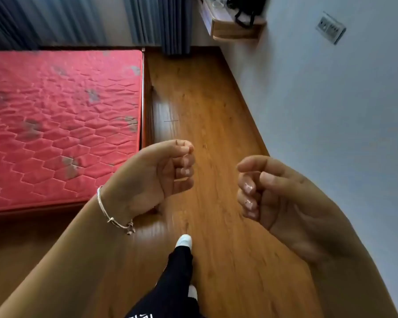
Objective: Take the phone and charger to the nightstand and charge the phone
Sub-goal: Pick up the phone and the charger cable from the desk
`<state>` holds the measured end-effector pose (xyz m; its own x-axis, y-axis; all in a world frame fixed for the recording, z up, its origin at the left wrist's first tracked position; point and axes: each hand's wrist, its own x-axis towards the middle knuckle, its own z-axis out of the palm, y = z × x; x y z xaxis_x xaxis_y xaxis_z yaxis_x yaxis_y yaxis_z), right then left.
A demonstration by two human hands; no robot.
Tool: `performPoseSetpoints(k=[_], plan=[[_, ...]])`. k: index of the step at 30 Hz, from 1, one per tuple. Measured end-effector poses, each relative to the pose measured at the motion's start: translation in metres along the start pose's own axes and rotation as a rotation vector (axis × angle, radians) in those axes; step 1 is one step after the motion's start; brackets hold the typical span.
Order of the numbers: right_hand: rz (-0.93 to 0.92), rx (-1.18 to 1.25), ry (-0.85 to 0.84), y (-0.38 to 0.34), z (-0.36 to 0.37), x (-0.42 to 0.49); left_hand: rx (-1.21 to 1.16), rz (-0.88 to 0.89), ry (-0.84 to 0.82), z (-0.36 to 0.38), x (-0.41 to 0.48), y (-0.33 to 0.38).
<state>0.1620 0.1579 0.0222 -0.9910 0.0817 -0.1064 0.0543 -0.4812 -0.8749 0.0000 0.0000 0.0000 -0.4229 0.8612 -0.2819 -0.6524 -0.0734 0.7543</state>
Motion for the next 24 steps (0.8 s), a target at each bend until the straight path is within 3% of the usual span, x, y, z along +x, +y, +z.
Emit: performPoseSetpoints(k=[6,14,24], plan=[[0.064,0.126,0.063,0.015,-0.026,0.06,-0.054,0.022,0.096,-0.039,0.037,0.009],[0.119,0.288,0.118,0.018,-0.049,0.151,-0.163,0.012,0.103,-0.087,0.099,0.052],[0.183,0.358,0.209,0.006,-0.087,0.217,-0.211,-0.024,0.155,-0.105,0.177,0.078]])
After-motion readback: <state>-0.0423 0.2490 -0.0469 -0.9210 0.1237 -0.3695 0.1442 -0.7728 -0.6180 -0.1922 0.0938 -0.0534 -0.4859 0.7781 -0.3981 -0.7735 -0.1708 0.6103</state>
